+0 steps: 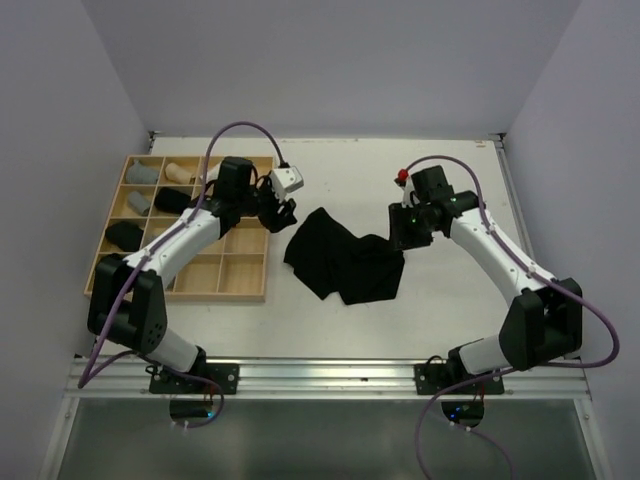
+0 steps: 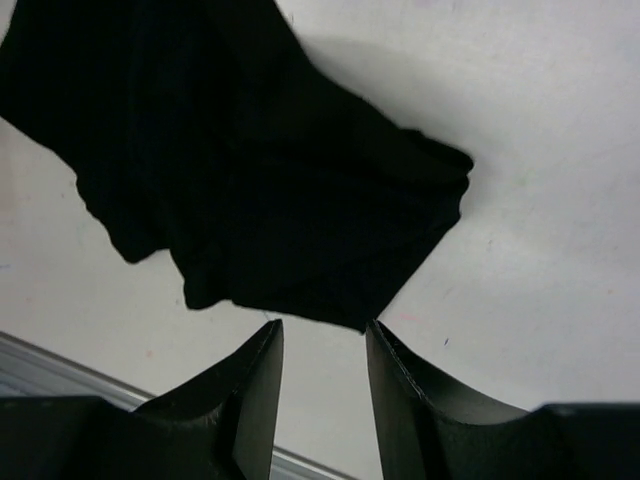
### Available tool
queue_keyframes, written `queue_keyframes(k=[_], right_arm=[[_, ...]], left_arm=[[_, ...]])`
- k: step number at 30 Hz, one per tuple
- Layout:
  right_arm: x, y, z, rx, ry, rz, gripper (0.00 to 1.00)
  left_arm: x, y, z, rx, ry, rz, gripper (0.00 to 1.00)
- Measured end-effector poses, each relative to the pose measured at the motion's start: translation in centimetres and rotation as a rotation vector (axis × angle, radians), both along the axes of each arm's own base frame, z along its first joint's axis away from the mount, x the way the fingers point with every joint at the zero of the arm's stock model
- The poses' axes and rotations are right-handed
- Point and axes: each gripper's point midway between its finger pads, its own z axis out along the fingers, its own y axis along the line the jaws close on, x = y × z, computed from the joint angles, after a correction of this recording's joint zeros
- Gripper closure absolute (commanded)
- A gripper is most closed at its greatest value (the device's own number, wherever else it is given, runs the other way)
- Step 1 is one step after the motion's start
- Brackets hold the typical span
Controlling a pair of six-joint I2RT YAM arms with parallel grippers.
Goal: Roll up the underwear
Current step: Flatten the underwear
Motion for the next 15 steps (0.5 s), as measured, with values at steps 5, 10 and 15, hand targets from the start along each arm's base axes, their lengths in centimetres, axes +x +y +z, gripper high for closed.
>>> queue_keyframes(k=[5,10,15], right_arm=[[-3.7,1.3,-3.6,0.018,0.116,-0.037,0.55],[-6.1,2.4,-7.0,-0.004,0.2,-0.049,0.55],[-6.8,3.0,-9.1,-0.028,0.213,-0.052,0.55]], left_arm=[[-2.3,0.3,-3.9,0.08,0.093,-0.039,0.39],[-2.8,0.9,-7.9,0.161,0.185,-0.012,0.39],[-2.9,1.0,-9.8,0.215,0.213,0.008,0.39]])
